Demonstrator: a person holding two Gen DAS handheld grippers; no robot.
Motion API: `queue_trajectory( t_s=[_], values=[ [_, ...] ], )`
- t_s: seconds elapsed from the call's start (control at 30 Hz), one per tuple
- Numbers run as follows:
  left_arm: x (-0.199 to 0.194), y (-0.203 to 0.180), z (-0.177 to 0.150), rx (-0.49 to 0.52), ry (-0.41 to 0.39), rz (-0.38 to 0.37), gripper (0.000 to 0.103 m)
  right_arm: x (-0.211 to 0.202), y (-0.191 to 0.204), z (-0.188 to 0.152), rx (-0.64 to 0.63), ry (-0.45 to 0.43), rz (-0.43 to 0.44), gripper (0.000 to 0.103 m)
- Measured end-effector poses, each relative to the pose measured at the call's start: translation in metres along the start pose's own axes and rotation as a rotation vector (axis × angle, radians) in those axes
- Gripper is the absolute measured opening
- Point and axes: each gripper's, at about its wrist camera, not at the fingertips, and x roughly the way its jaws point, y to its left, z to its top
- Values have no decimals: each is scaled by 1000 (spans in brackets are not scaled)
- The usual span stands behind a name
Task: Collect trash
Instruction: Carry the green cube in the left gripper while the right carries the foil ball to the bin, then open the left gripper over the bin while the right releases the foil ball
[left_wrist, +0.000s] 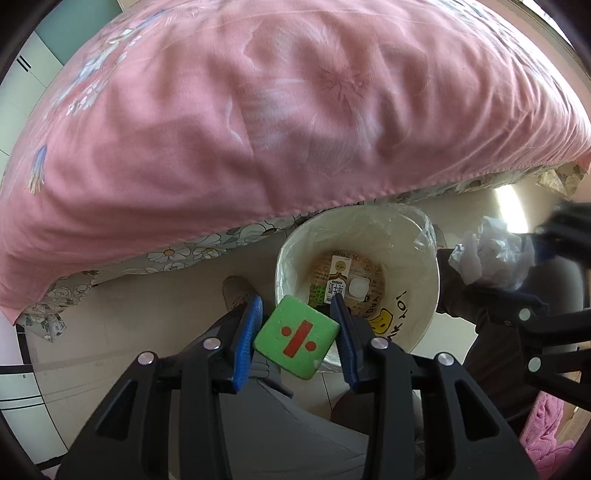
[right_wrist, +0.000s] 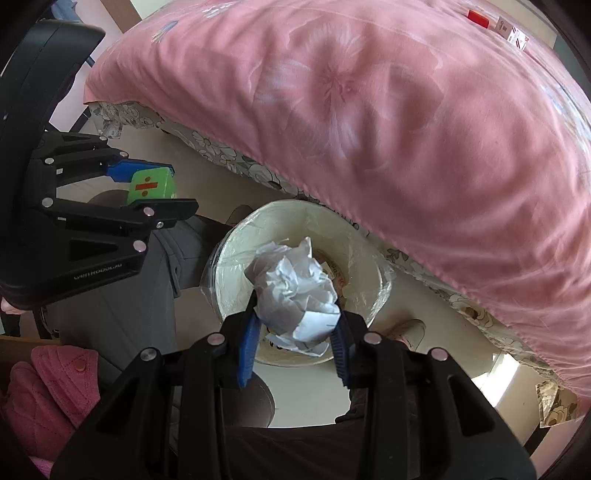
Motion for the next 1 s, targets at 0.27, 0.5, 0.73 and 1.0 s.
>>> queue_trajectory(
  t_s=[0.27,0.5,0.73,1.0],
  values=[
    [58,-2,-3,-33,107,-20,41,55,-7,-16,42,103,37,36],
    [100,-7,-4,-59,179,-48,41,99,-14,-25,85,171,88,36],
    [138,-11,-3,-110,251,-96,41,138,-20,-31,155,244,124,36],
    [171,-11,2,-177,326,-131,41,178,-26,-30,219,299,134,36]
  ],
)
